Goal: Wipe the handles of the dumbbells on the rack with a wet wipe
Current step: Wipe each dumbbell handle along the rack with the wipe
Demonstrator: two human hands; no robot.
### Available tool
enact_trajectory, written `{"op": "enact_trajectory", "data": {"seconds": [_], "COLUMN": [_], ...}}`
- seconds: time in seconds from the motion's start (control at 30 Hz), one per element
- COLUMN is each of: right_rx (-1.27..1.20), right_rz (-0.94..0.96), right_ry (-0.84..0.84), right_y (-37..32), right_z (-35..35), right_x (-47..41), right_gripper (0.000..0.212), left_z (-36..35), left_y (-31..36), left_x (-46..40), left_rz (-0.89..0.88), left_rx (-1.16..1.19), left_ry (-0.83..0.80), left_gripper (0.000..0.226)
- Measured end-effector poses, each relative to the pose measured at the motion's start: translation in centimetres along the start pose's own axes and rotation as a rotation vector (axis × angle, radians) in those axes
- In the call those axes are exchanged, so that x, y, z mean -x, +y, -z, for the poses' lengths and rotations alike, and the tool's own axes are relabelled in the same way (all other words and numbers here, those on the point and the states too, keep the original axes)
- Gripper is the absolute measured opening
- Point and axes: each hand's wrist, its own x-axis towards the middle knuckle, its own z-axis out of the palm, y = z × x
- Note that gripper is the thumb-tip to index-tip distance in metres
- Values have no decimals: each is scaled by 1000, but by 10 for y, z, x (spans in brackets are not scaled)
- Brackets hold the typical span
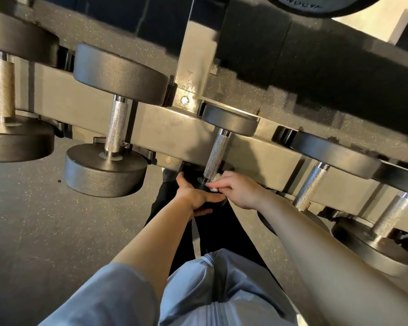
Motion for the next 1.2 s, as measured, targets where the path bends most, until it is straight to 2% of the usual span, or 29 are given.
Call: {"op": "enact_trajectory", "data": {"seconds": [0.1,0.37,0.43,0.53,0.6,0.67,0.73,0.87,1.07,1.13,1.2], "right_rx": [83,4,-62,-207,-280,-235,-162,-83,74,76,61], "right_rz": [-12,-6,-54,-227,-278,-260,-214,-117,-140,-135,-56], "right_ry": [-48,366,419,411,409,360,299,177,-95,-115,-37], "right_y": [-7,-5,-2,-2,-3,-5,-6,-8,-3,2,1], "right_z": [10,-19,-20,-22,-21,-20,-18,-10,7,6,0], "right_x": [-7,-13,-13,-16,-19,-17,-12,-6,-3,3,3], "right_gripper": [30,10,14,24,30,25,4,22,33,37,37], "left_z": [0,0,0,1,2,3,3,2,3,2,2], "left_y": [1,1,0,-3,-3,-3,-5,-9,-9,-9,-10], "left_x": [0,-1,-1,0,0,-2,-3,-8,-12,-11,-12], "left_rz": [-4,7,-10,-22,-29,-31,-31,-64,-56,-46,-46], "left_rx": [1,-4,2,5,6,0,0,10,20,19,12], "left_ry": [-2,-11,-13,-18,-23,-22,-26,-27,-15,-13,-8], "left_gripper": [129,131,131,131,130,131,132,134,134,134,135]}}
